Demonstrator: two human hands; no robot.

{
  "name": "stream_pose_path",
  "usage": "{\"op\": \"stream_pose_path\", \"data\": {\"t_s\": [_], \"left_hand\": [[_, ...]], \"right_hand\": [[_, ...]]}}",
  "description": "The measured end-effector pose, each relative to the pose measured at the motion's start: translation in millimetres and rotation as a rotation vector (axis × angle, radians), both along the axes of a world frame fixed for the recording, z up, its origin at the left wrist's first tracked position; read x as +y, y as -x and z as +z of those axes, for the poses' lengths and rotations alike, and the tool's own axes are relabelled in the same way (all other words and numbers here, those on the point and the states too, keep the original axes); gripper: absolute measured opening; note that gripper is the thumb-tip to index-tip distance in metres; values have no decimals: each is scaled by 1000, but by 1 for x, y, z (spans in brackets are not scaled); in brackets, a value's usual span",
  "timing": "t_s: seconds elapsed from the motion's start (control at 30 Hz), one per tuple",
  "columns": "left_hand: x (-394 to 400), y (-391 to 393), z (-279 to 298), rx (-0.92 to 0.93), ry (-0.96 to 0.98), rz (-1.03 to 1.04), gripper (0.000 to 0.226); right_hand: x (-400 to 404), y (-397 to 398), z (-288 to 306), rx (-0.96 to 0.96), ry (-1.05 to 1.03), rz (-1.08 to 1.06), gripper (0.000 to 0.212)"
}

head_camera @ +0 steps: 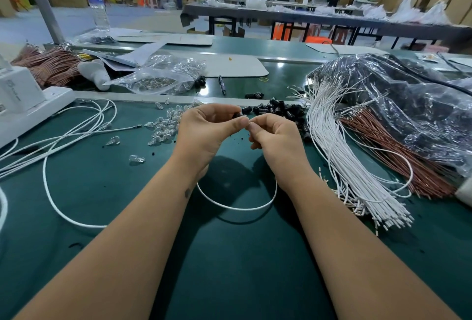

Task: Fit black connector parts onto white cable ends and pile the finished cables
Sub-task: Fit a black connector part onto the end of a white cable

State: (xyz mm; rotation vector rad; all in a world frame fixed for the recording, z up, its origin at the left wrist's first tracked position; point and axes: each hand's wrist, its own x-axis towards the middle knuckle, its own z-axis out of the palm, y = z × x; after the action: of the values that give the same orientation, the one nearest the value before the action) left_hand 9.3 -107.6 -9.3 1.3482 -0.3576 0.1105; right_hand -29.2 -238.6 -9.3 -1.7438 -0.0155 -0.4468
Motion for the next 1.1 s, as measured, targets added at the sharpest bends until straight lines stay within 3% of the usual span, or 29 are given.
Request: {"op": "stream_pose_path", "data": {"t_s": [0.17,0.4,0.7,0.77,0.87,0.97,1.1], "left_hand": [[0,-1,-2,0,-52,57,19],[-5,0,-3,-11,-88,60,17],[-7,1,-3,104,30,25,15],[-3,-1,1,97,19,44,14],[-4,-14,11,64,67,240,12],[-20,-35,24,-30,-41,366,16],[-35,-67,20,7,-495,153,52]], "right_hand": [[2,0,-1,13,47,-7,21],[4,-2,-1,61,-194,-60,22],[5,0,-3,-81,353,-177,17],[3,0,1,-131,233,-272,17],[-18,0,8,-132,-81,-625,18],[-34,0,8,-153,-130,-812,15],[-20,-3,6,-176,-65,-654,18]]}}
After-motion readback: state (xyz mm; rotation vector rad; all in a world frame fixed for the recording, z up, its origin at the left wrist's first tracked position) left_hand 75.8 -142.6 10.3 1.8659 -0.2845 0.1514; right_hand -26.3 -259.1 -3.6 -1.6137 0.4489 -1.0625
